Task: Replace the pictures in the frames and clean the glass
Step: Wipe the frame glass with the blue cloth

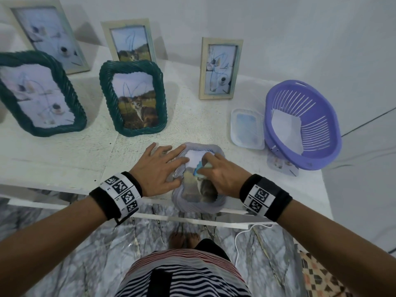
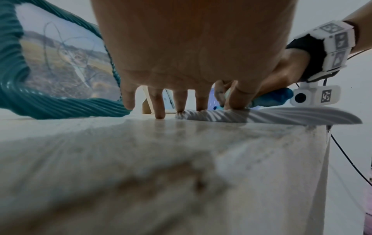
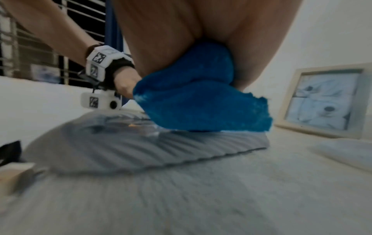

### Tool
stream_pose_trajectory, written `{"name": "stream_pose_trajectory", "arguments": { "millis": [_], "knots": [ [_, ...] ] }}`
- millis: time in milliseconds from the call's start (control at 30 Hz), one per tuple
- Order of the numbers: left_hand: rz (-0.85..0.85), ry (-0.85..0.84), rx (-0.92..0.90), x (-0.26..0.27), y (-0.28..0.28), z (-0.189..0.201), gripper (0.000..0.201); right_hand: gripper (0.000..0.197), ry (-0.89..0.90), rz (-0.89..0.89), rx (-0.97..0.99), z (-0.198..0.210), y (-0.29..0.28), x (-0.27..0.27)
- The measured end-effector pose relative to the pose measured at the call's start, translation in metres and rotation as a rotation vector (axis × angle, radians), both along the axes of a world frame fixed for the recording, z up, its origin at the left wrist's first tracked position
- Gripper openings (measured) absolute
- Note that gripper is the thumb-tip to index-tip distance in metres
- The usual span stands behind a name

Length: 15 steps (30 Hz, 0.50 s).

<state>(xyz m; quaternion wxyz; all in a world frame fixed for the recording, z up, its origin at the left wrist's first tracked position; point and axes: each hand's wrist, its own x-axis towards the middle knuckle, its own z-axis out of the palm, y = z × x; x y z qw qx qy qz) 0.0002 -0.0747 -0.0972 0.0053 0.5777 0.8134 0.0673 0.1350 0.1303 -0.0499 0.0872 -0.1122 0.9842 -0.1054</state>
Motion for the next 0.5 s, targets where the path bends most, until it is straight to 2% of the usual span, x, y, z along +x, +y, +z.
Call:
{"name": "stream_pose_trajectory", "arguments": {
  "millis": [67, 133, 233, 300, 367, 500],
  "knots": [
    [0.004, -0.002, 0.015, 0.001, 0.000, 0.000, 0.060, 0.034, 0.013, -0.063, -0.006, 0.001, -0.004, -0.006],
    [0.006, -0.004, 0.022, 0.002, 0.000, -0.001, 0.060, 0.031, -0.015, -0.050, -0.025, 0.002, -0.011, -0.002],
    [0.003, -0.009, 0.003, 0.001, -0.001, -0.002, 0.060, 0.027, -0.106, 0.093, -0.078, 0.005, -0.011, 0.024],
    [0.002, -0.013, -0.009, 0.000, 0.000, -0.001, 0.061, 0.033, -0.133, 0.153, -0.051, 0.008, -0.003, 0.036],
    [0.004, -0.014, -0.018, 0.000, 0.000, -0.001, 0.061, 0.036, -0.116, 0.106, 0.009, 0.009, 0.007, 0.034],
    [0.009, -0.016, -0.026, 0.002, 0.000, 0.000, 0.060, 0.027, -0.027, -0.032, 0.046, 0.007, 0.010, 0.017]
  ]
}}
